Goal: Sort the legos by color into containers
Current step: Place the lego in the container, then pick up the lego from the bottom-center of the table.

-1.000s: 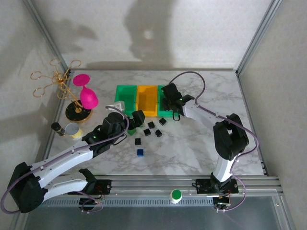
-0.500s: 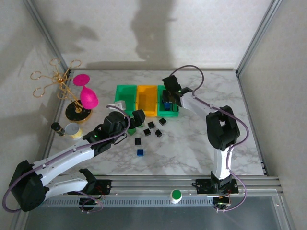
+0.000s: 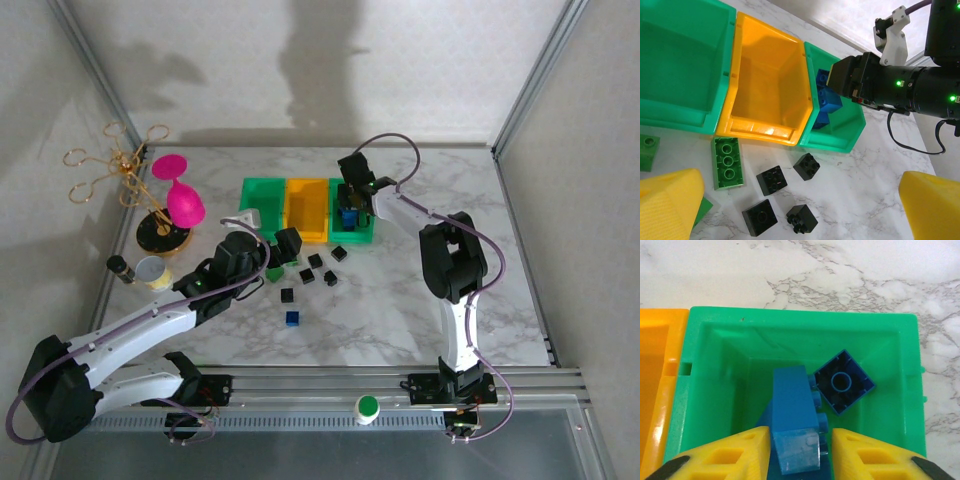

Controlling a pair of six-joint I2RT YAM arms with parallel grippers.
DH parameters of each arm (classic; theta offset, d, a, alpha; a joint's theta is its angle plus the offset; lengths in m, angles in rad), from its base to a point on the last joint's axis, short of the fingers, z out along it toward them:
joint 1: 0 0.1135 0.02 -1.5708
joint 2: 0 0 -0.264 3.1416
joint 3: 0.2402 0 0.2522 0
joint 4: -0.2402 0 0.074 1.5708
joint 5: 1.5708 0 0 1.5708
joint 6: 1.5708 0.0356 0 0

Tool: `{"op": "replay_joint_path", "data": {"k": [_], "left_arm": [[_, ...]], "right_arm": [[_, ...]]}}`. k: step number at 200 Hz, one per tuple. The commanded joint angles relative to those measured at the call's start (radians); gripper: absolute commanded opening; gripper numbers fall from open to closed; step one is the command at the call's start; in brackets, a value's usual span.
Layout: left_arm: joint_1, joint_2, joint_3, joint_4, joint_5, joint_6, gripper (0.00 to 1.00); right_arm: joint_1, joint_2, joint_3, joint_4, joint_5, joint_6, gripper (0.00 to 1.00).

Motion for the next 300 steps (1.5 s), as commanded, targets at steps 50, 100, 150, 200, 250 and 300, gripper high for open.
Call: {"op": "replay_joint_path", "data": {"k": [50,100,150,200,250,300], "left_arm": [[0.009,-0.025,0.027,0.013,0.035,0.014,1.0],[0.007,-0.049,0.026,-0.023,0.057,0.008,1.0],[-0.01,-0.106,-0.018,-0.046,0.087,-0.006,1.0],[-0.039,-0.184,-0.07,-0.101,0.117,-0.014,1.0],[-0.039,-0.269,-0.128,-0.2,0.052,-0.022,1.0],[-0.039,-0.308,-0.165,-0.249,-0.005,-0.065,0.99]], "right_arm": [[0.0,-0.122,0.012,-0.029,-0.027,-0.012,0.45],[0.045,-0.281,-0.126,-0.016,-0.031,-0.006,0.52],[0.146,-0.473,-0.319,-0.03,0.007,0.04,0.56],[0.321,-0.617,-0.519,-0.059,0.047,0.124,0.62],[0.497,-0.665,-0.691,-0.011,0.017,0.225,0.66],[0.66,-0.613,-0.766,0.081,-0.003,0.274,0.7]]}}
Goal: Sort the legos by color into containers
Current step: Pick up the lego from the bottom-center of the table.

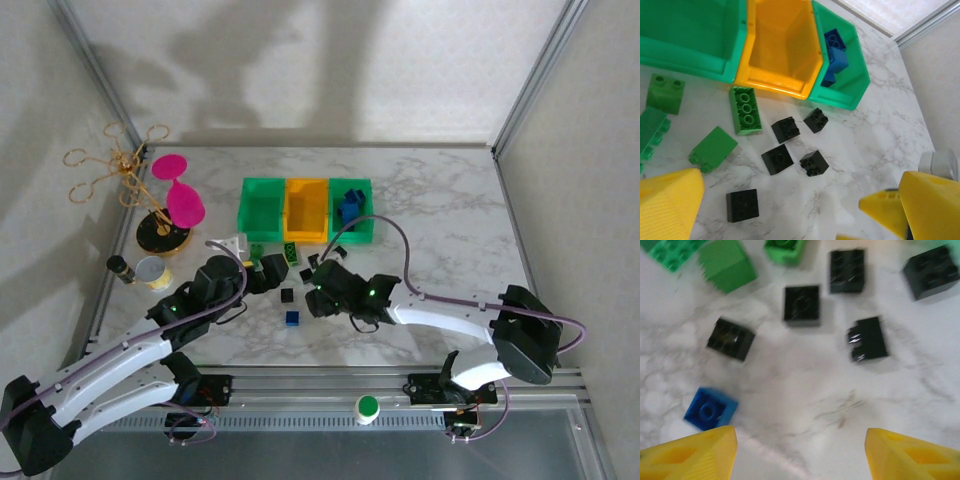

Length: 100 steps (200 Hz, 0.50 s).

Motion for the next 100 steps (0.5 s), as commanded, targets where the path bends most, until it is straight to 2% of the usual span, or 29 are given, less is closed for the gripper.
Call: {"op": "replay_joint_path", "data": {"k": [1,39,100], "left_arm": [[-0.005,-0.032,-0.03,-0.052,-0.054,-0.032,1.0],[-0.005,-0.081,-0.052,-0.089,-0.09,-0.054,1.0],[-0.001,-0.121,-0.029,-0.161,-0.142,-0.044,1.0]], "right_arm": [[0.047,0.036,-0.022,0.066,-0.018,0.049,0.7],[0.132,0.104,-0.019,0.181,-0.042,0.039,0.74],[0.171,0.248,0.051,0.259,0.012,0.071,0.76]]}}
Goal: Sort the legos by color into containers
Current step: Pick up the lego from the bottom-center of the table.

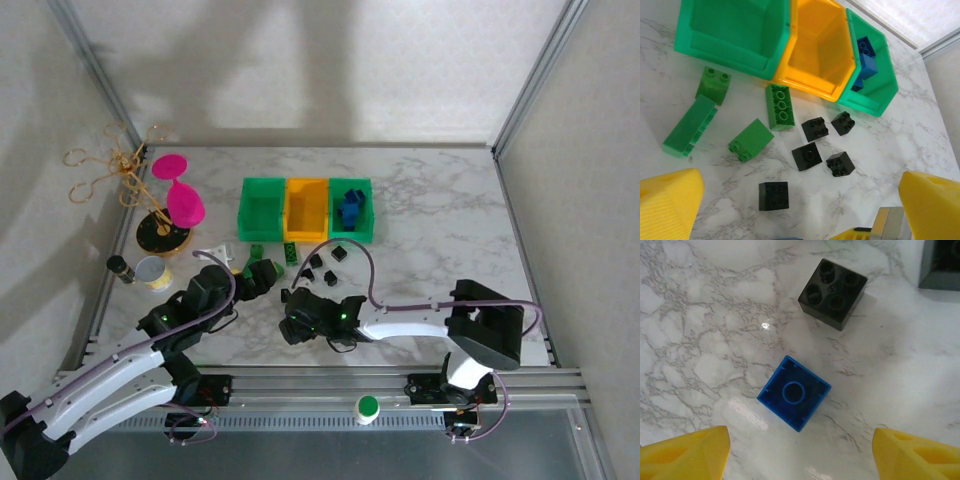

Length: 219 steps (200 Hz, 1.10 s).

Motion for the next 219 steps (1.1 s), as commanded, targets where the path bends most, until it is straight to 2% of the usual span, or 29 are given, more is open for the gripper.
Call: {"op": "replay_joint_path", "data": {"k": [1,71,107,155,219], "left_arm": [[-0.001,-0.017,0.015,-0.061,-0.051,0.0,1.0],[0.007,-0.039,0.03,-0.101,-0.086,0.0,1.0],[0.009,-0.053,0.032,-0.097,-0.092,-0.001,1.0],[0.009,-0.058,0.025,-0.086,-0.091,-0.01,1.0],[0.01,-0.066,0.035,-0.089,-0.092,-0.008,1.0]], "right_arm": [[0.021,0.04,0.039,0.055,0.048,0.037,0.76],[0.02,0.155,0.106,0.004,0.177,0.084,0.71],[0.022,0.16,0.102,-0.034,0.208,0.118,0.65],[0.02,0.121,0.056,-0.043,0.198,0.109,0.54],[0.02,0.167,0.104,-0.041,0.189,0.069,0.4]]}}
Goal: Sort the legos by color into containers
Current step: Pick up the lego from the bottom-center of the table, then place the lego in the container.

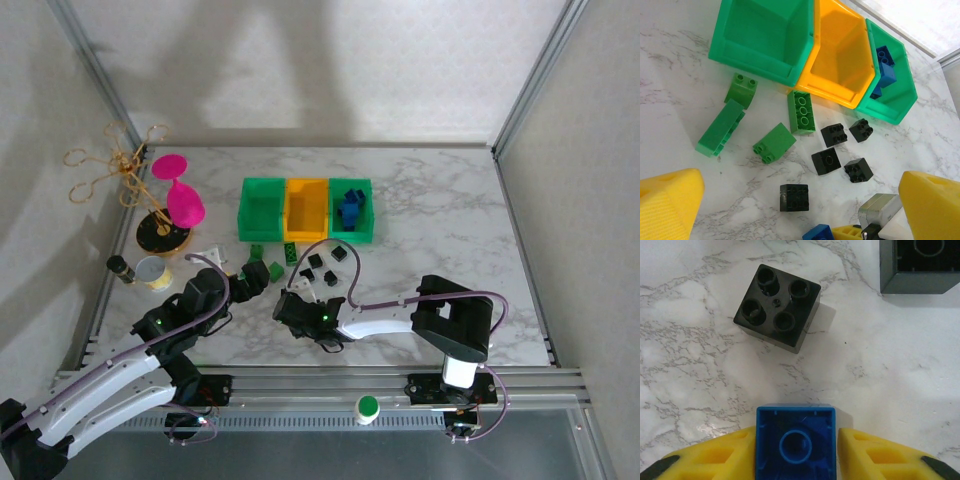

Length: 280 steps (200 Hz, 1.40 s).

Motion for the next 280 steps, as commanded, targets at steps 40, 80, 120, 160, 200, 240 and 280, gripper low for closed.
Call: {"op": "replay_joint_path", "data": {"k": [40,80,120,160,200,240,280], "left_arm": [[0.009,-0.021,0.024,0.013,-0.021,-0.014,1.0],[0.009,-0.004,0.053,0.018,-0.019,-0.004,1.0],[0.009,0.023,0.082,0.039,-0.009,0.009,1.0],[0.011,0.062,0.103,0.1,0.002,0.014,1.0],[0.012,0.128,0.121,0.191,-0.011,0.022,1.0],[0.017,0.218,0.128,0.306,-0.016,0.022,1.0],[0.026,0.309,0.161,0.339,0.003,0.041,1.0]], "right_arm": [[0.01,-0.011,0.034,-0.004,-0.012,-0.023,0.38],[0.004,-0.079,0.02,-0.019,0.009,-0.008,0.38],[-0.04,-0.17,-0.001,-0.047,0.003,-0.008,0.37],[-0.138,-0.275,-0.01,-0.095,-0.019,-0.024,0.37],[-0.297,-0.316,0.037,-0.141,-0.012,-0.107,0.37],[-0.464,-0.252,0.129,-0.097,-0.046,-0.201,0.38],[-0.572,-0.097,0.273,-0.073,-0.054,-0.259,0.38]]}}
